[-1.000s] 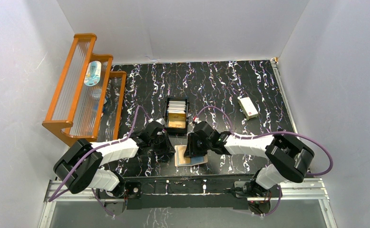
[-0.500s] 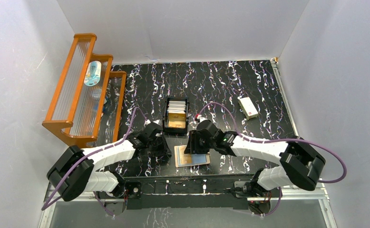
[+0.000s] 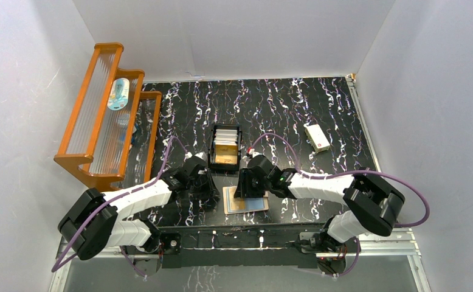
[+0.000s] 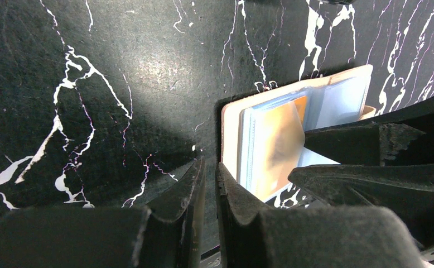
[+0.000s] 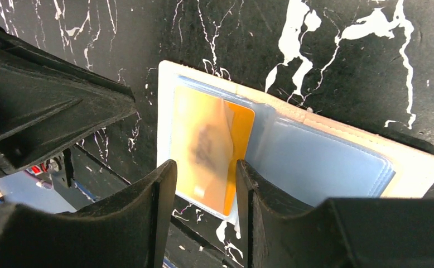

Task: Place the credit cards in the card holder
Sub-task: Insert the credit card into the card holder.

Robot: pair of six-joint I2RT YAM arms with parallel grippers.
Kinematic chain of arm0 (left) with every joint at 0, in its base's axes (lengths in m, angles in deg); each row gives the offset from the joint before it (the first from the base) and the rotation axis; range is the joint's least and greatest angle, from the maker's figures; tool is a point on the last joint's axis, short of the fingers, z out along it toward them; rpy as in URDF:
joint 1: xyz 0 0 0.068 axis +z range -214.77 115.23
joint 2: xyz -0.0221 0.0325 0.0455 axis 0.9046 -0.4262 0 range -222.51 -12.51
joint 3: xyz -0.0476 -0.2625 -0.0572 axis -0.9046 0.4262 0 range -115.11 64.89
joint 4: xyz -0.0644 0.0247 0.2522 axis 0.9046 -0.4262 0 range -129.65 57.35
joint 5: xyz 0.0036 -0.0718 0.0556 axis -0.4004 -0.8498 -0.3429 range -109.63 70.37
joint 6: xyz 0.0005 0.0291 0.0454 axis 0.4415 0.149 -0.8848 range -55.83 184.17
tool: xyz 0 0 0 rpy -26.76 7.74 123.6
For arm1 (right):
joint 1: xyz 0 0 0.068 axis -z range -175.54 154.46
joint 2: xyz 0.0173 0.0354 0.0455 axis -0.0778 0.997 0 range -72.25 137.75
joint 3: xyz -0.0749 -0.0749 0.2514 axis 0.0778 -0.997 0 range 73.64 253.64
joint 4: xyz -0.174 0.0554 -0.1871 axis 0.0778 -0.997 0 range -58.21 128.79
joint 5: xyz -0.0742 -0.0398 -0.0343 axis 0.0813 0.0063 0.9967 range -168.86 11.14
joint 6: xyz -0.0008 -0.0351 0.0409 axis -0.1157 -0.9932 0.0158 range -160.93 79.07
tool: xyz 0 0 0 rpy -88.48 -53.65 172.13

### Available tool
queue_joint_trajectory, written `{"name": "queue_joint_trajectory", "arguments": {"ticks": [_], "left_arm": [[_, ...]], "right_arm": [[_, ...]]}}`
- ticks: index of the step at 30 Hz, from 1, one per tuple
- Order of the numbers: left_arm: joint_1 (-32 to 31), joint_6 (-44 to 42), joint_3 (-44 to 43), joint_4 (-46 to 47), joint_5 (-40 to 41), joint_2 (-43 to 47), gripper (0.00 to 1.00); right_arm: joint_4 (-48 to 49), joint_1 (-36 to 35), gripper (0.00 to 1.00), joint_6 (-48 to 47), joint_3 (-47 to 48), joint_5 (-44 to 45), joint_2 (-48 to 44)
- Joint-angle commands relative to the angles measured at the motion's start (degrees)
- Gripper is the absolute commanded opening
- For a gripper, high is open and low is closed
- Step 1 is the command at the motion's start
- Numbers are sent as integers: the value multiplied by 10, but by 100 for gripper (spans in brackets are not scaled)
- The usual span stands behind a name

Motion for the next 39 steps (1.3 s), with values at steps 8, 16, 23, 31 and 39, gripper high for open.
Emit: {"name": "queue_joint_trajectory", "arguments": {"ticks": [8,16,23,31,39], "left_arm": [[-3,-5,2,6,-7,0,11],[-3,-5,1,8,-5,-8,11],[-3,-7,-1,10,-7,-21,11],[-3,-9,0,7,-2,-12,11],[-2,-36,-29,-62,64,62,15]], "right_arm": [[50,0,48,14,20,2,27],[107,2,48,21,-7,25,-4],[83,4,49,9,4,81,-43],[29,8,51,-95,55,102,-26],[-75,17,53,-311,211,145,36]]}}
